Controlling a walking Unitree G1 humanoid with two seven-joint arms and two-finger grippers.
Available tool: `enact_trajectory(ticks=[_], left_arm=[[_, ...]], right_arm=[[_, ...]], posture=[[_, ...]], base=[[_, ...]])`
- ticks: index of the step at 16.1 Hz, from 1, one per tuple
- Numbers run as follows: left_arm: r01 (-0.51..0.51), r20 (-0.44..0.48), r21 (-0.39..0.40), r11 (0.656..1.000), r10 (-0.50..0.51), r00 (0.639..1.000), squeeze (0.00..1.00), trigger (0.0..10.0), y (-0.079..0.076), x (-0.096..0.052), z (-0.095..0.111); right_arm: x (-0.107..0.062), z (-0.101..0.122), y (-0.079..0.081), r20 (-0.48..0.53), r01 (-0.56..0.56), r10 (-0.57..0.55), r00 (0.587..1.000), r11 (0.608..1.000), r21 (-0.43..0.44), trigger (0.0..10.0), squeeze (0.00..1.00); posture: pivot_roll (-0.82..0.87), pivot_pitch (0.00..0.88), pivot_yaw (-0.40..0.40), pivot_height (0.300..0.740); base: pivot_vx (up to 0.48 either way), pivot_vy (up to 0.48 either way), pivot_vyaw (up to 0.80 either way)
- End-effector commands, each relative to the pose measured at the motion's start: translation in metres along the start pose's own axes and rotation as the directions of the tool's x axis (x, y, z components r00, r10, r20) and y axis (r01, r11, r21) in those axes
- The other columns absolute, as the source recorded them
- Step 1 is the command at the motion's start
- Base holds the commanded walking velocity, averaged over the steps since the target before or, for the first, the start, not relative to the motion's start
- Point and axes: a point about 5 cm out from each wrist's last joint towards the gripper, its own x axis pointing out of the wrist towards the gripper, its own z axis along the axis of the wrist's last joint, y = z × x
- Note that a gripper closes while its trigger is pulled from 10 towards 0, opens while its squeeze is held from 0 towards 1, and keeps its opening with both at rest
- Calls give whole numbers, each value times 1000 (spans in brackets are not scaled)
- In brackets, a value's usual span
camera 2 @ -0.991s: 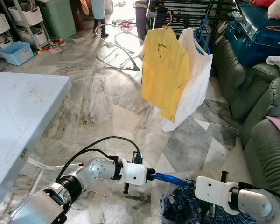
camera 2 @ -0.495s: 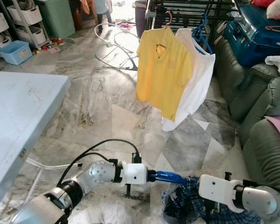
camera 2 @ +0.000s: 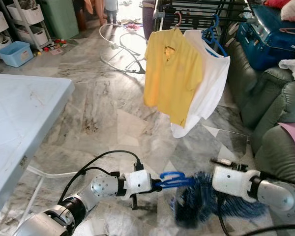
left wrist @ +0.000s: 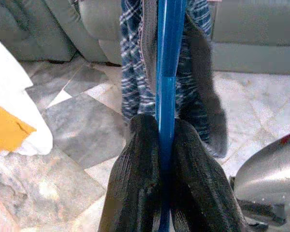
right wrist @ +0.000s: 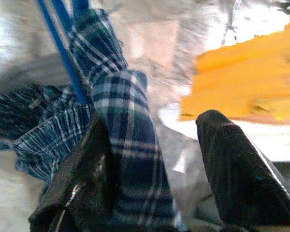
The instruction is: Hang hanger
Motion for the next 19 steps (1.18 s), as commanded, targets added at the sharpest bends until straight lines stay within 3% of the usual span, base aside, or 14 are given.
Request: enact_trajectory(ticks=[1,3,6,8,10,12,14,16,17,18,19], left_arm=[[-26,14,-22,999,27,1000,0,0,1,1,1],[-37,11,-27,999,37,999,0,0,3,0,1],[-31,2,-49,998,32,1000,0,0,0,0,-2],[-61,3,-115,991,62,998,0,0,1,2,-2],[-82,2,-134,988,83,997,0,0,4,2,-1],[-89,-8,-137,986,89,996,0,0,6,2,-2],[-96,-12,-139,986,95,995,0,0,9,1,-1],[-114,-13,-143,983,113,994,0,0,12,1,0],[-131,-18,-153,980,129,991,0,0,14,0,-1],[-147,-24,-173,974,145,989,0,0,15,-2,-3],[-154,-28,-178,972,151,988,0,0,15,-3,-4]], right_arm=[[-1,-3,-8,-20,72,-73,997,997,-24,10000,1000],[1,-4,-14,-14,139,-139,990,990,-22,10000,1000],[5,2,-16,34,152,-152,988,988,-21,10000,1000],[6,6,-10,62,88,-88,994,996,5,10000,1000],[4,6,-2,73,8,-12,997,998,55,10000,1000],[-1,11,10,108,-140,124,986,977,163,10000,1000],[-5,12,13,114,-194,175,978,963,188,10000,1000],[-4,8,3,75,-89,78,994,985,149,10000,1000],[-4,5,-6,44,35,-41,998,992,120,10000,1000],[-4,5,-12,37,154,-160,986,979,134,10000,1000],[-6,5,-16,24,288,-296,955,942,174,10000,1000]], posture=[[-48,62,-45,740],[-47,62,-43,740],[-46,62,-41,740],[-45,59,-38,740],[-47,61,-37,740],[-51,63,-36,740],[-49,62,-35,740],[-42,61,-37,740],[-39,63,-37,740],[-38,66,-33,740],[-39,68,-31,740]], base=[[0,0,0],[0,0,0],[0,0,0],[0,0,0],[0,0,0],[0,0,0],[0,0,0],[0,0,0],[0,0,0],[0,0,0],[0,0,0]])
